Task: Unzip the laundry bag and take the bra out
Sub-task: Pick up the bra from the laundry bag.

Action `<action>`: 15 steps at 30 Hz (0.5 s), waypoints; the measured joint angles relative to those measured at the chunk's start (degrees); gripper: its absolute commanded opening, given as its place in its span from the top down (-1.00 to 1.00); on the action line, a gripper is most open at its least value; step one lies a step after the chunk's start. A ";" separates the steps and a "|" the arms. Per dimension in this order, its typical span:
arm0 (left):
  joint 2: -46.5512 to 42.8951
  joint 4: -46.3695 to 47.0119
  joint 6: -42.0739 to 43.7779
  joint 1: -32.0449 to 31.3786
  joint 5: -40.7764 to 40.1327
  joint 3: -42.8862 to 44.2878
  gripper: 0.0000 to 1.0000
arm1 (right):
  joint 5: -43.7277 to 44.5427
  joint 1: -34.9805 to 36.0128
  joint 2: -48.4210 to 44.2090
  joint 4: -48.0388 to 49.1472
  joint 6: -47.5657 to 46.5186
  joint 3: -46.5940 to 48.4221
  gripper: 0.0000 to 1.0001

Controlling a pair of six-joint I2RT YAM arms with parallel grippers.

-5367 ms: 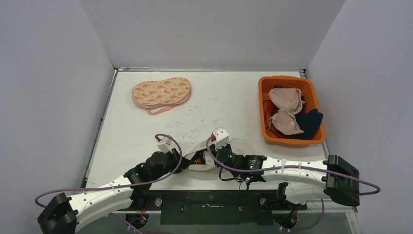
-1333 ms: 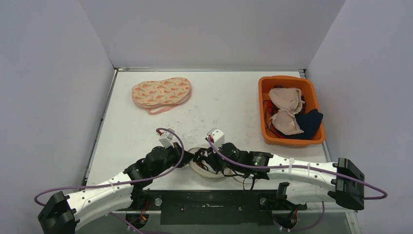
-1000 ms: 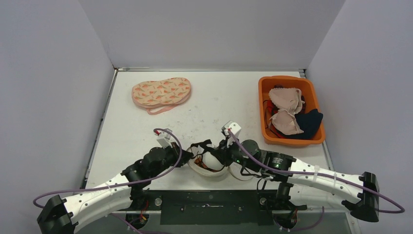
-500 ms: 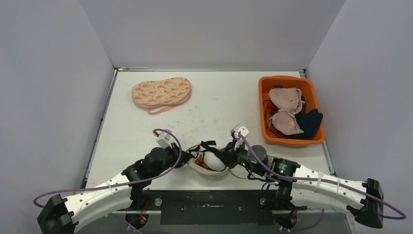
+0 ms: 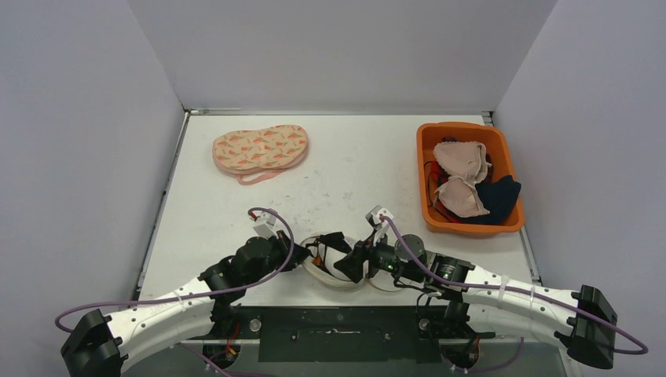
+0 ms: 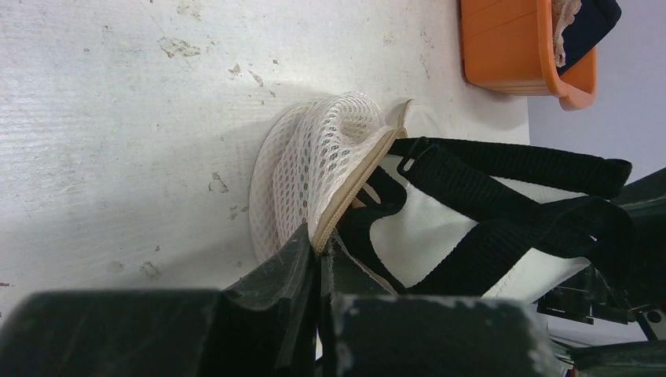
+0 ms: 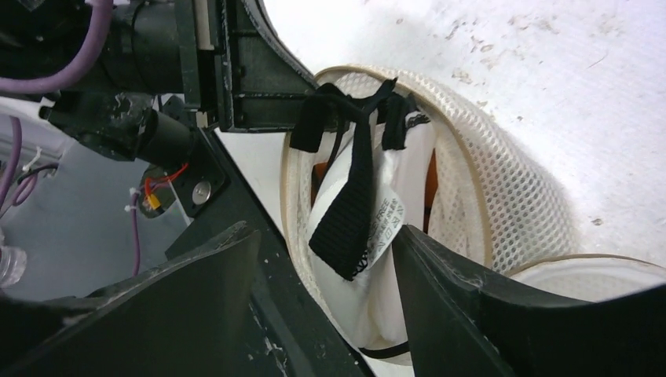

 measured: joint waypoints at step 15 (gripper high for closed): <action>0.13 0.15 -0.24 0.00 0.02 0.00 0.99 | -7.08 -0.72 7.17 -1.29 -0.57 1.84 0.89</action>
